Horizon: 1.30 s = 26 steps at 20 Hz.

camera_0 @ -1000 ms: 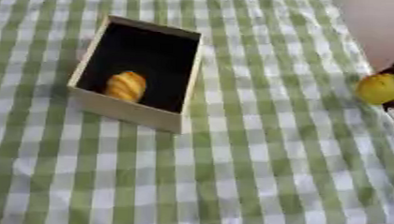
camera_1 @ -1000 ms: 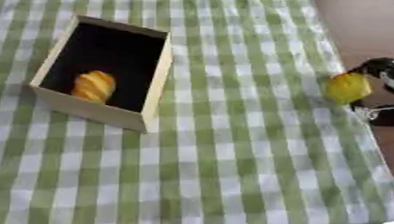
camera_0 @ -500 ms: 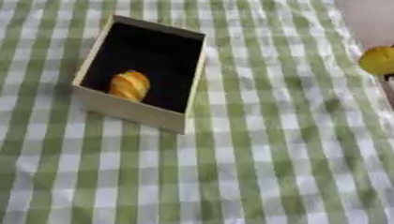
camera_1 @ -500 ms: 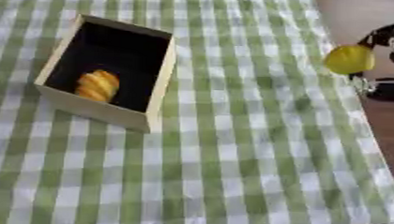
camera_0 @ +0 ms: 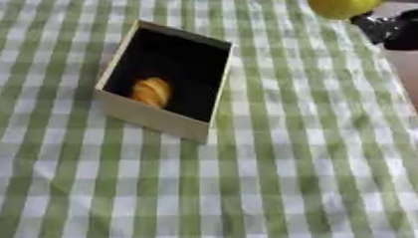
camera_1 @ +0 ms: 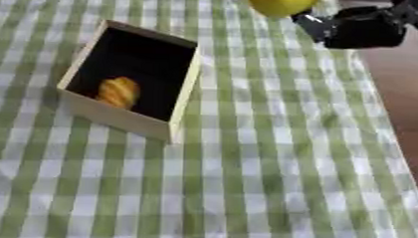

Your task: Pick up objects on the table and place them in the box.

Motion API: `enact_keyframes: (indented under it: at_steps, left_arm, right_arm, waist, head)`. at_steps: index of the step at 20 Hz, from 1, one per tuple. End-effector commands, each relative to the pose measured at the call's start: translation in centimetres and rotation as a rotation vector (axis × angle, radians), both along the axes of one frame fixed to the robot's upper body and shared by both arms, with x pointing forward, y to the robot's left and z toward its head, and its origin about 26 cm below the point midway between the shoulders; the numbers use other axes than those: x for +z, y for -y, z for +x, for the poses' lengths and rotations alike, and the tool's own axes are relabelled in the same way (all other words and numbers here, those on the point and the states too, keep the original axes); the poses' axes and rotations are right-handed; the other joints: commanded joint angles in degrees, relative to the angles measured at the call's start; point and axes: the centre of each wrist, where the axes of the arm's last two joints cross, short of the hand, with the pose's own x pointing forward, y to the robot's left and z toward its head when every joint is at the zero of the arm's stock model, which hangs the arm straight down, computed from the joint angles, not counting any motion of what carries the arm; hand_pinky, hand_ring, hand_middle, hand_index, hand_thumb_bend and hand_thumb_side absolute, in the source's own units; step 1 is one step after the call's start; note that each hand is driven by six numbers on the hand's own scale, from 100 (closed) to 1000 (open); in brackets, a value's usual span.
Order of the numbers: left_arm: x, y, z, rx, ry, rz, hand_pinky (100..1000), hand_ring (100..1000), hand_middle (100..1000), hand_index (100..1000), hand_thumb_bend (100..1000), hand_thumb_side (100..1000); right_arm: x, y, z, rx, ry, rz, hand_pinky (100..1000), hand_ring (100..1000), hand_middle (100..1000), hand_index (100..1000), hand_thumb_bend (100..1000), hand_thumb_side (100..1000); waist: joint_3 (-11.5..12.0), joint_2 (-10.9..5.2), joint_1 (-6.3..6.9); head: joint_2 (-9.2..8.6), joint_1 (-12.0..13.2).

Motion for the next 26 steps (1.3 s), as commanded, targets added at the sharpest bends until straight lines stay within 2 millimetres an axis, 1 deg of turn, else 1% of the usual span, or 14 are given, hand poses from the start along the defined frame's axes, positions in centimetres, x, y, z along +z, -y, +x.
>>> enact_keyframes:
  at_steps: [1, 3, 6, 9, 13, 15, 17, 20, 23, 25, 26]
  left_arm:
    - [1.1, -0.5, -0.2, 0.013, 0.05, 0.011, 667, 807, 763, 830, 251, 609]
    - [1.1, -0.6, -0.2, 0.02, 0.059, 0.0, 667, 806, 762, 829, 256, 604]
    - [1.3, -0.6, -0.2, 0.028, 0.072, -0.017, 668, 806, 762, 829, 262, 597]
    - [1.4, -0.6, -0.2, 0.033, 0.089, -0.032, 670, 800, 762, 830, 269, 589]
    - [1.7, -0.4, -0.1, 0.025, 0.111, -0.045, 671, 799, 761, 829, 275, 584]
    - [1.7, -0.2, -0.1, 0.018, 0.113, -0.042, 671, 799, 761, 828, 274, 587]
    - [1.7, -0.1, -0.1, 0.012, 0.109, -0.039, 670, 799, 761, 828, 272, 590]
    - [1.6, 0.0, -0.1, 0.006, 0.1, -0.035, 669, 799, 761, 828, 268, 596]
    - [1.5, -0.1, -0.1, 0.006, 0.093, -0.031, 669, 799, 761, 828, 267, 599]
    - [1.5, -0.1, -0.1, 0.006, 0.091, -0.029, 669, 799, 761, 828, 266, 599]
    - [1.5, -0.1, -0.1, 0.006, 0.09, -0.027, 669, 799, 761, 828, 266, 600]
  right_arm:
    - [0.9, -3.0, 0.4, 0.104, -0.032, 0.009, 808, 674, 487, 593, 100, 100]
    - [1.4, -5.0, 1.2, 0.146, -0.034, 0.02, 801, 672, 491, 597, 100, 100]
    - [1.2, -7.8, 3.1, 0.167, -0.045, 0.02, 798, 672, 493, 599, 100, 100]
    - [0.0, -9.9, 5.3, 0.146, -0.058, 0.002, 797, 673, 495, 601, 100, 100]
    - [-2.6, -12.5, 8.2, 0.103, -0.088, -0.04, 802, 681, 501, 610, 100, 100]
    - [-4.0, -13.3, 9.5, 0.078, -0.104, -0.07, 804, 686, 509, 619, 100, 100]
    - [-5.2, -13.7, 10.4, 0.061, -0.113, -0.098, 804, 690, 512, 622, 100, 100]
    - [-6.8, -14.0, 11.2, 0.046, -0.121, -0.152, 800, 696, 521, 628, 100, 121]
    - [-7.9, -14.1, 11.4, 0.038, -0.109, -0.187, 798, 710, 538, 644, 100, 137]
    - [-8.1, -14.1, 11.2, 0.04, -0.088, -0.204, 800, 740, 582, 682, 100, 166]
    - [-8.1, -14.2, 11.0, 0.042, -0.075, -0.217, 808, 806, 687, 768, 100, 181]
  waist:
    - [0.4, -1.42, -0.02]
    - [0.9, -1.54, -0.19]
    - [1.6, -1.63, -0.37]
    - [2.2, -1.62, -0.44]
    - [3.0, -1.44, -0.53]
    - [3.3, -1.33, -0.63]
    - [3.4, -1.23, -0.75]
    - [3.4, -1.12, -0.93]
    - [3.2, -1.09, -0.98]
    - [3.1, -1.08, -0.95]
    - [3.0, -1.09, -0.93]
  head:
    - [0.08, -0.8]
    - [0.17, -1.4]
    - [0.18, -2.2]
    - [0.07, -3.0]
    - [-0.15, -3.7]
    - [-0.24, -3.9]
    - [-0.33, -3.9]
    - [-0.35, -3.8]
    - [-0.22, -3.5]
    - [-0.13, -3.3]
    - [-0.05, -3.2]
